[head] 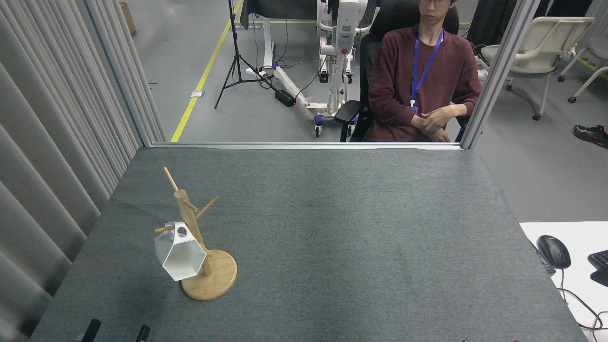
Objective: Hang cup on storage rack
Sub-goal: 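Hang the cup on the peg, open the left gripper and withdraw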
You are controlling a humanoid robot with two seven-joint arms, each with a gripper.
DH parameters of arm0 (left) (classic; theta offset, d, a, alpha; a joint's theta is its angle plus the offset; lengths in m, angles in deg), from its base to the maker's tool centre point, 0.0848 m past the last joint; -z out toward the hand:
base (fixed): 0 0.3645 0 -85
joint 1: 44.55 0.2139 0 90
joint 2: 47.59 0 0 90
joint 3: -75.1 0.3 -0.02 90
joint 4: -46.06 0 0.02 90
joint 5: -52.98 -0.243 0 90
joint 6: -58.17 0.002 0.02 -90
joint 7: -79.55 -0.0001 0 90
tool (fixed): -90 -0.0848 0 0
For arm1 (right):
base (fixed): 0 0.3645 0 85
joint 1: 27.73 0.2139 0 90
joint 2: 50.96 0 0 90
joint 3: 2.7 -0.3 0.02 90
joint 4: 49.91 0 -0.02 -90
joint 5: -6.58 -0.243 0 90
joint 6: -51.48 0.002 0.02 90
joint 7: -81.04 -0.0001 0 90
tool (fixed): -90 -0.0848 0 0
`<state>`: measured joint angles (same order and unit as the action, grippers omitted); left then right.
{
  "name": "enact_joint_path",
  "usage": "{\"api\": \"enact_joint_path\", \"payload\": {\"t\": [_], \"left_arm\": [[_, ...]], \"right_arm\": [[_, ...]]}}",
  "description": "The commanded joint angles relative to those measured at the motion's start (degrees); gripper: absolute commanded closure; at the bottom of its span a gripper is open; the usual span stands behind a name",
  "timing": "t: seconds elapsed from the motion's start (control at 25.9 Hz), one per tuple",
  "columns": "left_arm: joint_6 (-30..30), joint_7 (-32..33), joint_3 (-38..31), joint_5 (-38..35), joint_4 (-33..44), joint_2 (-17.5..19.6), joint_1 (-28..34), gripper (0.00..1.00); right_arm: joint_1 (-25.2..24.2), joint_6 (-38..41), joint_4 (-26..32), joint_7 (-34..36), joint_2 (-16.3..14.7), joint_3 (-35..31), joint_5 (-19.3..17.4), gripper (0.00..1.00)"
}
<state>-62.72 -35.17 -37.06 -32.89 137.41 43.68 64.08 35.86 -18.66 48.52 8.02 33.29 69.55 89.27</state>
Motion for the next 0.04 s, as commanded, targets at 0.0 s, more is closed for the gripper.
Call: {"api": "enact_joint_path", "payload": {"t": [0.0], "left_arm": [[0.04,-0.25,0.98,-0.01,0.05,-0.03,0.0,0.0]], "right_arm": [[-0.13,-1.23,0.01,-0.02,-0.04,-0.09,0.01,0.01]]}}
